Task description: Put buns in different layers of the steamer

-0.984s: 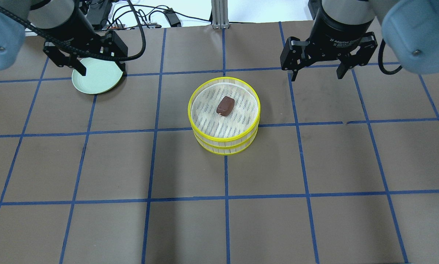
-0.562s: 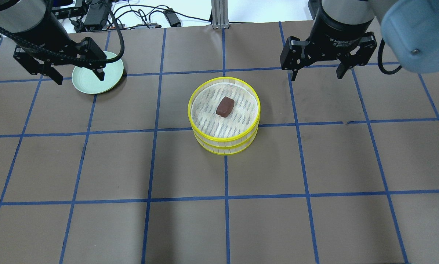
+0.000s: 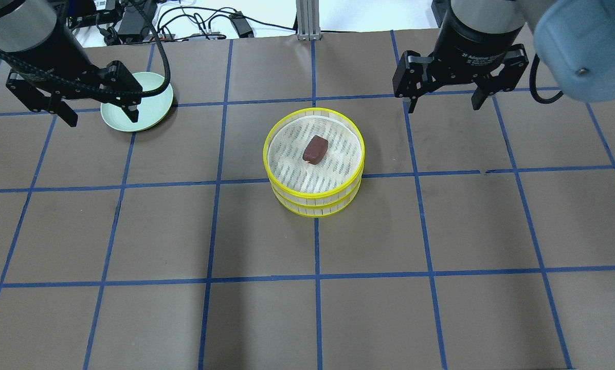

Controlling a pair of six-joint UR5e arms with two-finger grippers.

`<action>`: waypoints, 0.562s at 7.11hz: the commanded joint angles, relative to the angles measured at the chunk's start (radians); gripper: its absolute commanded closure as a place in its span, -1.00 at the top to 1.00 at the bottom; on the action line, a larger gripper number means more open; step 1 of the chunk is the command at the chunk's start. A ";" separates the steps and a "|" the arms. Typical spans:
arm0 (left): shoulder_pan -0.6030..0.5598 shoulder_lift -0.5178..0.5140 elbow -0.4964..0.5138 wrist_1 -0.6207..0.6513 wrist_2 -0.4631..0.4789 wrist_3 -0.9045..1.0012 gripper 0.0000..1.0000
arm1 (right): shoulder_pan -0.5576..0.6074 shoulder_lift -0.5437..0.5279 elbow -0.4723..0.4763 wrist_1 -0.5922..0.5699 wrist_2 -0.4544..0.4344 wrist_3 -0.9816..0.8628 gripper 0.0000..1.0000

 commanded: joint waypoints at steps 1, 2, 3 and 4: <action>-0.005 -0.001 -0.014 -0.003 -0.080 0.000 1.00 | -0.002 0.002 0.001 0.002 -0.001 -0.001 1.00; -0.005 0.002 -0.014 -0.004 -0.078 0.008 1.00 | 0.000 0.002 0.001 0.002 -0.003 -0.001 1.00; -0.005 0.003 -0.014 -0.004 -0.067 0.013 1.00 | -0.002 0.002 0.000 0.002 -0.004 -0.001 1.00; -0.005 0.003 -0.014 -0.004 -0.067 0.013 1.00 | -0.002 0.002 0.001 -0.001 -0.004 -0.001 1.00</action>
